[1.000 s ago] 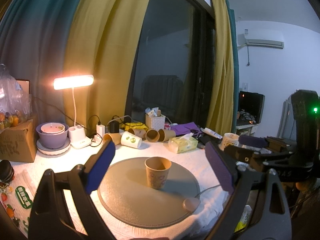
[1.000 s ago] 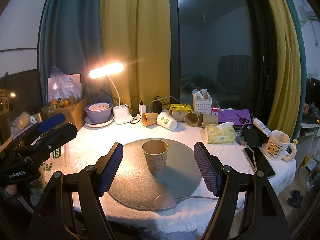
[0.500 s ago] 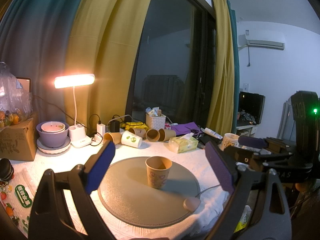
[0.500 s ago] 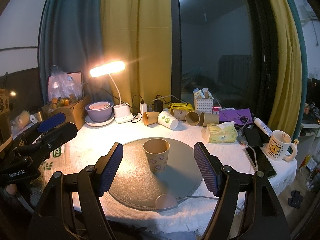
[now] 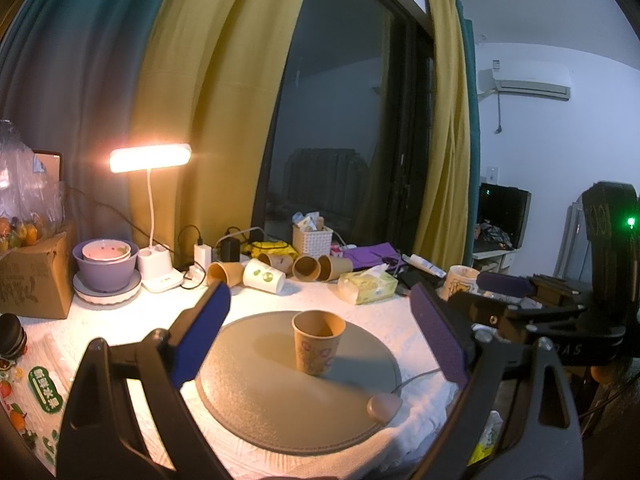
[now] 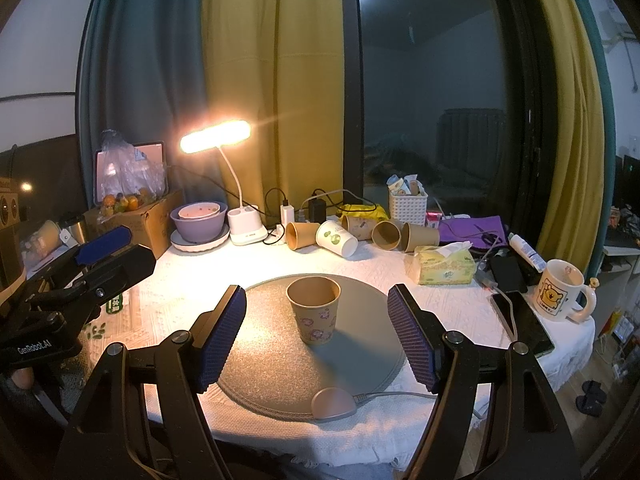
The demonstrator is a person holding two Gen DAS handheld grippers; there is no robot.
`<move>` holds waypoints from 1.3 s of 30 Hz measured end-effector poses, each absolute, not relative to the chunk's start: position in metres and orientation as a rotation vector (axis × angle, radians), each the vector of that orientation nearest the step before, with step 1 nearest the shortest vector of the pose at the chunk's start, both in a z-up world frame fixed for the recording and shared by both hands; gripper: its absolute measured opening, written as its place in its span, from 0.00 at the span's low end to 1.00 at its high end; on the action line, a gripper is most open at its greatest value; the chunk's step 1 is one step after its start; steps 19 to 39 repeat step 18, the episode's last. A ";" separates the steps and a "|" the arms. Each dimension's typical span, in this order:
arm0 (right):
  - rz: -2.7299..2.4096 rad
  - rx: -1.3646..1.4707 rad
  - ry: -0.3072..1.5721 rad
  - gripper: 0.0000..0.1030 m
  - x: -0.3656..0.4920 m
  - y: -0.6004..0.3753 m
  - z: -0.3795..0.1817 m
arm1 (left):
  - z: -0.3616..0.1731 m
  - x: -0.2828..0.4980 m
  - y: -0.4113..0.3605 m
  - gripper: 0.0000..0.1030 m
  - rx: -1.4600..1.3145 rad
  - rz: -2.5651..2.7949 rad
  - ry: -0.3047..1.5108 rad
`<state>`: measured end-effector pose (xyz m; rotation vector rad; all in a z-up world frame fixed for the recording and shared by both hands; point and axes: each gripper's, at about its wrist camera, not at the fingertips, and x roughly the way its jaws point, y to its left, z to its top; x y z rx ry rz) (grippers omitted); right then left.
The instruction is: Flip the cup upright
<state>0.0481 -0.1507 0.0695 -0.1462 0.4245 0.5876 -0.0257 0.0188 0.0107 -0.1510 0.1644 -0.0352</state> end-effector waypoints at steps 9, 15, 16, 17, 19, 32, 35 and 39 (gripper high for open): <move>0.587 -0.146 0.425 0.74 0.048 -0.149 0.070 | 0.011 -0.025 0.020 0.90 -0.151 -0.036 0.164; 0.586 -0.146 0.427 0.74 0.048 -0.148 0.069 | 0.011 -0.025 0.020 0.90 -0.151 -0.039 0.164; 0.587 -0.146 0.428 0.74 0.048 -0.148 0.068 | 0.009 -0.026 0.021 0.90 -0.150 -0.039 0.162; 0.588 -0.147 0.430 0.74 0.048 -0.147 0.067 | 0.008 -0.027 0.020 0.90 -0.145 -0.039 0.157; 0.588 -0.147 0.430 0.74 0.048 -0.147 0.066 | 0.006 -0.028 0.020 0.90 -0.134 -0.038 0.154; 0.588 -0.147 0.430 0.74 0.048 -0.147 0.066 | 0.006 -0.028 0.020 0.90 -0.134 -0.038 0.154; 0.588 -0.147 0.430 0.74 0.048 -0.147 0.066 | 0.006 -0.028 0.020 0.90 -0.134 -0.038 0.154; 0.588 -0.147 0.430 0.74 0.048 -0.147 0.066 | 0.006 -0.028 0.020 0.90 -0.134 -0.038 0.154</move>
